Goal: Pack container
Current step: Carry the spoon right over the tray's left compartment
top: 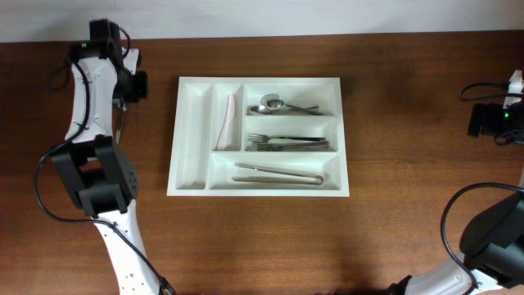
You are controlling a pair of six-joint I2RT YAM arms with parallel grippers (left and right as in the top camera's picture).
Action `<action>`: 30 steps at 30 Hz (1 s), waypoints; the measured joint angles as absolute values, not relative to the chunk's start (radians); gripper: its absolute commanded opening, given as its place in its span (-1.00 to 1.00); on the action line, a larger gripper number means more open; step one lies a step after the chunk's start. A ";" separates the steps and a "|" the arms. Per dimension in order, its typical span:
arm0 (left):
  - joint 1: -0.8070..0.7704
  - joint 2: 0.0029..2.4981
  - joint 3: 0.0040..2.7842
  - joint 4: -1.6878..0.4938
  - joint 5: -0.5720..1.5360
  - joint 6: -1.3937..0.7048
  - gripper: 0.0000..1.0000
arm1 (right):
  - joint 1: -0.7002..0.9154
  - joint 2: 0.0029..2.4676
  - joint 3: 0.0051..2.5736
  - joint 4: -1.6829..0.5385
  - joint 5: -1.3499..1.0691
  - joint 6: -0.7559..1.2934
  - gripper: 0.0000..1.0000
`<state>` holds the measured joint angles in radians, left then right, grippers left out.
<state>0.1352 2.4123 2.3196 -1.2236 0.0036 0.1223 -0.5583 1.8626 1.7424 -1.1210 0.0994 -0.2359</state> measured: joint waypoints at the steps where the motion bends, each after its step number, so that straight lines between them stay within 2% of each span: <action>1: 0.127 2.412 2.347 -1.249 0.004 0.122 -0.93 | -0.558 1.863 1.742 -1.121 0.099 -0.236 0.97; 12: -0.015 2.413 2.466 -1.444 0.054 0.117 -0.96 | -0.558 1.863 1.742 -1.121 0.099 -0.236 0.97; 26: -0.106 2.413 2.466 -1.570 0.079 0.032 -0.96 | -0.558 1.863 1.742 -1.121 0.099 -0.236 0.97; 30: -0.130 2.413 2.466 -1.542 0.079 0.010 -0.95 | -0.558 1.863 1.742 -1.121 0.099 -0.236 0.97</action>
